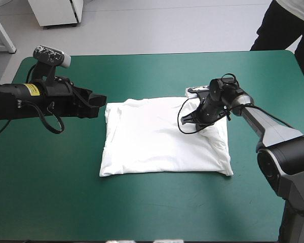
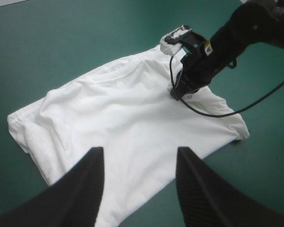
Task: Fold the cloth
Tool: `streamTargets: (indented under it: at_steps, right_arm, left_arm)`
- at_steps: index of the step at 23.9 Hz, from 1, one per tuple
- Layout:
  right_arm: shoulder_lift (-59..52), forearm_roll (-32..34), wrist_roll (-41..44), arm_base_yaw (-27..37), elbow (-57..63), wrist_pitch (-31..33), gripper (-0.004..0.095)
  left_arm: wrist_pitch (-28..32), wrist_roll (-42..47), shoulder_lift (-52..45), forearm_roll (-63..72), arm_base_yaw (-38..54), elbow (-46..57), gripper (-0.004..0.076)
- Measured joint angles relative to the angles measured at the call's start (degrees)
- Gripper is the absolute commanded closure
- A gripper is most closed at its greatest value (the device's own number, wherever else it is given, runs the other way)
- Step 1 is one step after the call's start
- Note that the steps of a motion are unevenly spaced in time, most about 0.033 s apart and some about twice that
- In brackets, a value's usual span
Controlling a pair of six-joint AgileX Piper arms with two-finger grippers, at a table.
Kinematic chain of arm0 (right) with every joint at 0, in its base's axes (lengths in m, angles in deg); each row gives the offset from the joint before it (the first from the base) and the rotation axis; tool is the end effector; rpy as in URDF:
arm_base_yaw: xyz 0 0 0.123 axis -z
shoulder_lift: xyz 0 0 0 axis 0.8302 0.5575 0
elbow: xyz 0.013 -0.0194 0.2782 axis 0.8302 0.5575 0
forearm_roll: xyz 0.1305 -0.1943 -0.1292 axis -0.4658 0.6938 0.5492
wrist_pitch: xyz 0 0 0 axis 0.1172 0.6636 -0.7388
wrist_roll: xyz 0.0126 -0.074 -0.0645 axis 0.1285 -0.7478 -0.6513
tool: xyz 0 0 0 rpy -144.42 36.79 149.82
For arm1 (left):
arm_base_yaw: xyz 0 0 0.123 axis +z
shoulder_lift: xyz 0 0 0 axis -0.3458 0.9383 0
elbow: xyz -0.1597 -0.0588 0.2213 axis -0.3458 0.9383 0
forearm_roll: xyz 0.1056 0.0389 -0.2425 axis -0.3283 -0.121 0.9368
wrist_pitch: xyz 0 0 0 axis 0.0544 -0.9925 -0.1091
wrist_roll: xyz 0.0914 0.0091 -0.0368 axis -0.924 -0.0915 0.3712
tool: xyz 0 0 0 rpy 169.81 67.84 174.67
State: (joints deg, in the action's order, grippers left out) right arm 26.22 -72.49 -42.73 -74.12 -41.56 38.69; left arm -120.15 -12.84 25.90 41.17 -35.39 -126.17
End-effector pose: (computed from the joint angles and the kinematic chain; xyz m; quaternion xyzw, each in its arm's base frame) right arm 0.4004 0.1462 0.2044 -0.1505 0.9789 0.0953 0.1000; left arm 0.2154 -0.0963 0.4920 0.2167 0.8648 -0.2156 0.3985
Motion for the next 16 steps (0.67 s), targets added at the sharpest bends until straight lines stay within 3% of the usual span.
streamTargets:
  at_steps: [4, 7, 11, 16]
  right_arm:
    - [1.02, 0.21, -1.44, -0.20, -0.38, 0.07, 0.0810]
    - [1.21, 0.21, -2.33, -0.24, -1.07, 1.26, 0.0656]
    - [1.50, 1.21, -3.08, -0.30, -6.04, 8.08, 0.0497]
    - [-5.63, 10.35, 0.07, -0.30, -8.12, 10.48, 0.0482]
  left_arm:
    - [0.00, 0.00, 0.00, -0.12, 0.00, 0.00, 0.0371]
    - [0.00, -0.21, 0.00, -0.16, 0.00, 0.00, 0.0370]
    - [0.00, -1.62, 0.00, -0.23, 0.00, 0.00, 0.0370]
    - [0.00, -2.70, -0.87, -3.68, 0.00, 0.00, 0.0365]
